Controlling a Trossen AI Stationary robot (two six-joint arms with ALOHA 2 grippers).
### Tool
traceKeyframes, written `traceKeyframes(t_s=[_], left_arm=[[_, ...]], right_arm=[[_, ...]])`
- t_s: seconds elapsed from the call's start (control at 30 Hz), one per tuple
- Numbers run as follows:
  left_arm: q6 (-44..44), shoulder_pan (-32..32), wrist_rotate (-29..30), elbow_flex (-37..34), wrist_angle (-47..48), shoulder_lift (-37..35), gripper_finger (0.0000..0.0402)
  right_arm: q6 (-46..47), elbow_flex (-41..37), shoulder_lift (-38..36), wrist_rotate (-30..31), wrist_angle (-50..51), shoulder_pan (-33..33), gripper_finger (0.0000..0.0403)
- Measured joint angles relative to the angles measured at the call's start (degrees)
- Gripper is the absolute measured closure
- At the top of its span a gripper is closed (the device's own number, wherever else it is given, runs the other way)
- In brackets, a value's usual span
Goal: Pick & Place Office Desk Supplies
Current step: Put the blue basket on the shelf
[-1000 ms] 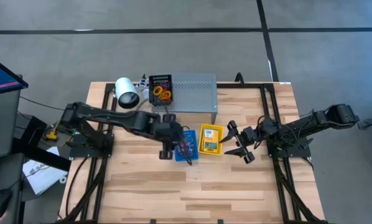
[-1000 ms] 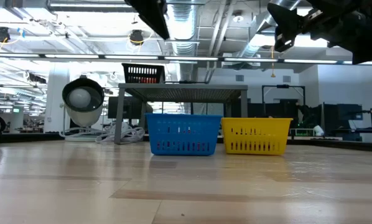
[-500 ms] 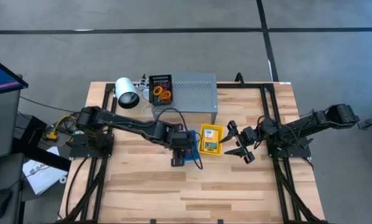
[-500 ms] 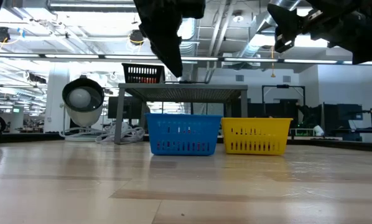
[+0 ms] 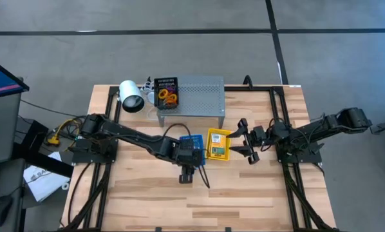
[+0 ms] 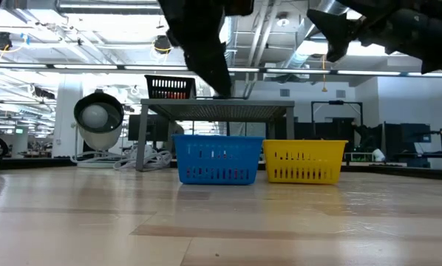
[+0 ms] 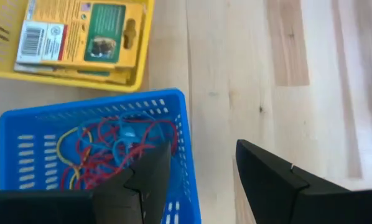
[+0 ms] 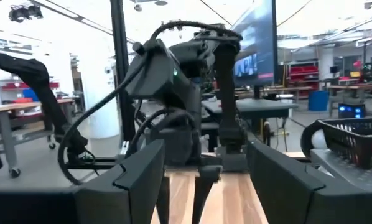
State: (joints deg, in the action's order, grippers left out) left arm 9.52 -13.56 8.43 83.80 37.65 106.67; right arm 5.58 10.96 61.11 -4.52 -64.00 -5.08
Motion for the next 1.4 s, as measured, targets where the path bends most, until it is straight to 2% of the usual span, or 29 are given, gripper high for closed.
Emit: traceKeyframes(t_s=[0.27,0.73,1.4], left_arm=[[1.9,1.04,0.04,-5.36,-6.02,0.05,0.0225],[3.85,1.33,0.02,-9.43,-11.97,0.09,0.0225],[4.94,0.11,-1.45,-10.0,-11.87,1.14,0.0225]], right_arm=[[0.01,0.0,0.02,0.33,-0.64,-0.2,0.018],[0.01,0.0,0.02,0.31,-0.31,-0.2,0.018],[0.01,0.0,0.02,0.31,0.43,-0.2,0.018]])
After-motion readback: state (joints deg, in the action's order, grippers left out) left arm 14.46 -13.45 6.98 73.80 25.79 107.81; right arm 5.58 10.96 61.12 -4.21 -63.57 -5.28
